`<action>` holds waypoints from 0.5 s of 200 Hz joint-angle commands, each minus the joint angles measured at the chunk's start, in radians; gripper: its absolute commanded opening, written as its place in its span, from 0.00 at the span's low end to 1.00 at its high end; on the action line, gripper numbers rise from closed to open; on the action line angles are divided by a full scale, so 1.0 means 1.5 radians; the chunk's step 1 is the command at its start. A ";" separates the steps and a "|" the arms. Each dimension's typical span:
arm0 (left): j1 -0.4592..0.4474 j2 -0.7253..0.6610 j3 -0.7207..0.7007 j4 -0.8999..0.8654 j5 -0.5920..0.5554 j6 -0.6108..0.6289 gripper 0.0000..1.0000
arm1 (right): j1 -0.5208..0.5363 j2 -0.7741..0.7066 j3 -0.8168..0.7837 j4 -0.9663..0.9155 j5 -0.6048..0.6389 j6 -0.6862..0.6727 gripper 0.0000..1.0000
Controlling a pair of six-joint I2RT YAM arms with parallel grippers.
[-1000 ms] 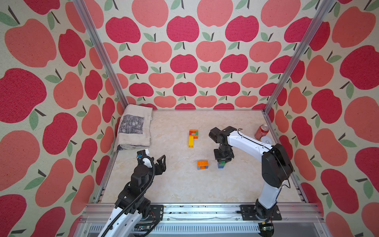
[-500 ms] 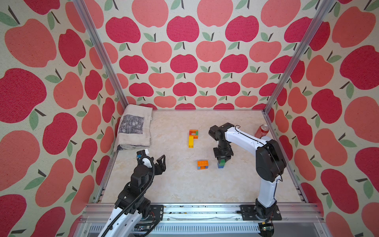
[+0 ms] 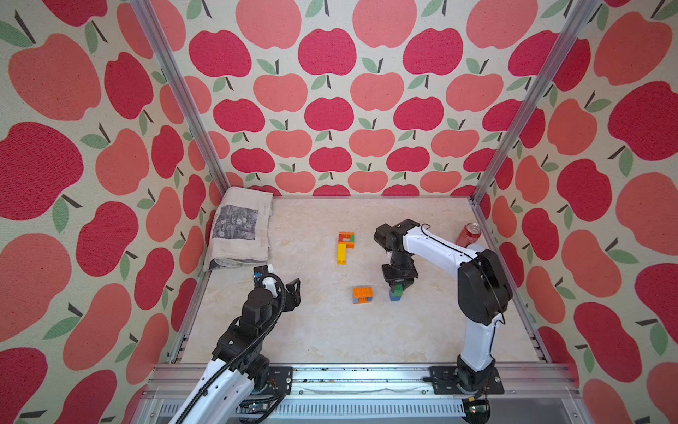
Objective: Assemble the letter p with lego
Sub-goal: Assemble the lego brick with the lego brick.
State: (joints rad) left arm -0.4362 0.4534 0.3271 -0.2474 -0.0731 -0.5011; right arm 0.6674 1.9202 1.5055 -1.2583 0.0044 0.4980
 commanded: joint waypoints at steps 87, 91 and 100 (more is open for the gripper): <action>-0.032 0.324 0.210 -0.033 0.234 0.118 0.77 | -0.003 -0.152 -0.134 0.160 -0.012 -0.061 0.57; -0.037 0.339 0.225 -0.042 0.235 0.126 0.77 | -0.002 -0.164 -0.141 0.166 -0.014 -0.062 0.58; -0.051 0.372 0.253 -0.063 0.231 0.141 0.76 | -0.004 -0.188 -0.154 0.173 -0.013 -0.065 0.60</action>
State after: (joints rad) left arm -0.4728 0.9142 0.6067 -0.2543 0.2077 -0.3882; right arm 0.6670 1.7412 1.3212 -1.0519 -0.0002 0.4286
